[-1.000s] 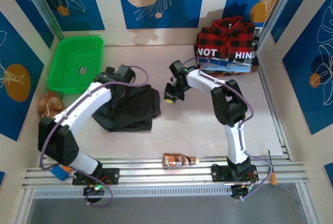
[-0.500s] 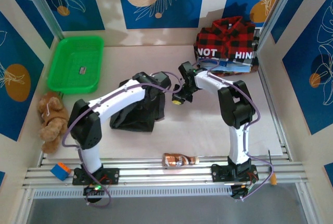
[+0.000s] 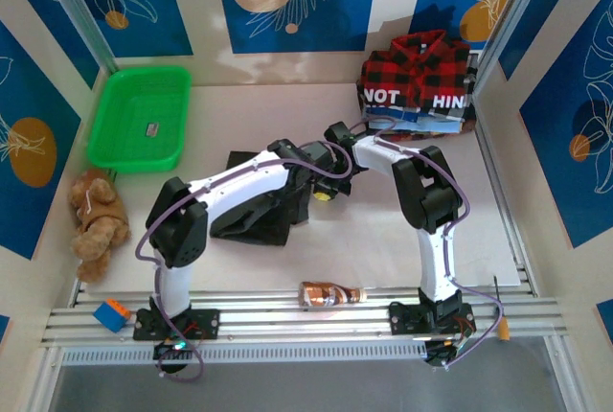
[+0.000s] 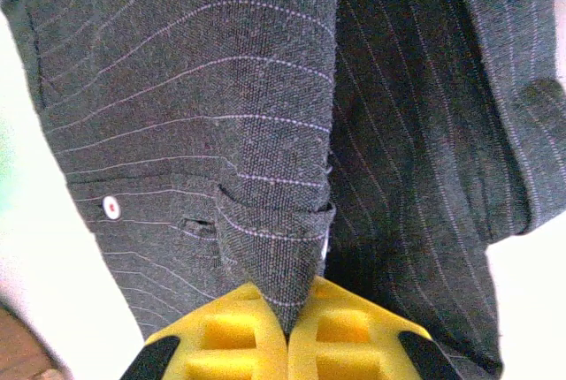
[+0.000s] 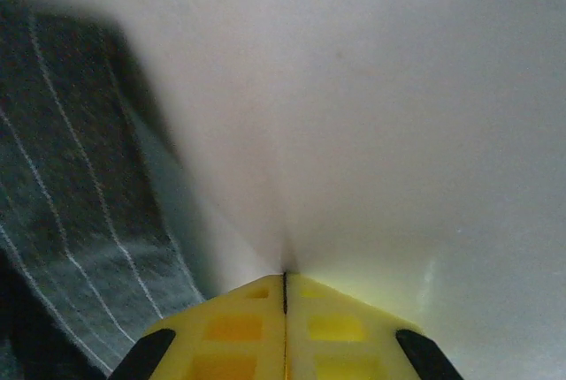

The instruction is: Fold and stack the long sleeve shirts

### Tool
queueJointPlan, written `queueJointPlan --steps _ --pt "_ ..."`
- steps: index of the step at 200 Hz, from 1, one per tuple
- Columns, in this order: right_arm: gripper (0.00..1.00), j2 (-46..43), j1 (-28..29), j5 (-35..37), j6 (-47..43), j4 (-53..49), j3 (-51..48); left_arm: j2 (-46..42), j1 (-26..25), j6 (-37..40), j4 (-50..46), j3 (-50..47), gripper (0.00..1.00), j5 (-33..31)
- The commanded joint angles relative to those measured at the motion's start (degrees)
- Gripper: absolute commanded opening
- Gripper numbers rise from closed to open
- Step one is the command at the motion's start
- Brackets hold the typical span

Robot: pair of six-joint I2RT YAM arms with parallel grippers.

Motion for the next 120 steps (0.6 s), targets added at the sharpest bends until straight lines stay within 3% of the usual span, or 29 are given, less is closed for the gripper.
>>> queueJointPlan --steps 1,42,79,120 --pt "0.11 2.19 -1.13 0.03 1.97 1.69 -2.08 0.07 -0.81 -2.91 2.99 -1.48 0.07 5.64" --pt "0.22 1.50 -3.03 0.38 2.28 1.31 -2.81 -2.08 -0.74 -6.22 10.41 -4.29 0.29 14.83" --pt "0.36 -3.52 -7.50 -0.75 1.86 2.92 -7.82 -13.14 -0.01 -10.47 20.76 -10.65 0.58 23.81" --pt "0.56 -11.23 -7.73 -6.55 -1.00 10.19 -12.88 -26.44 7.56 -19.68 26.69 -18.66 0.79 28.57"
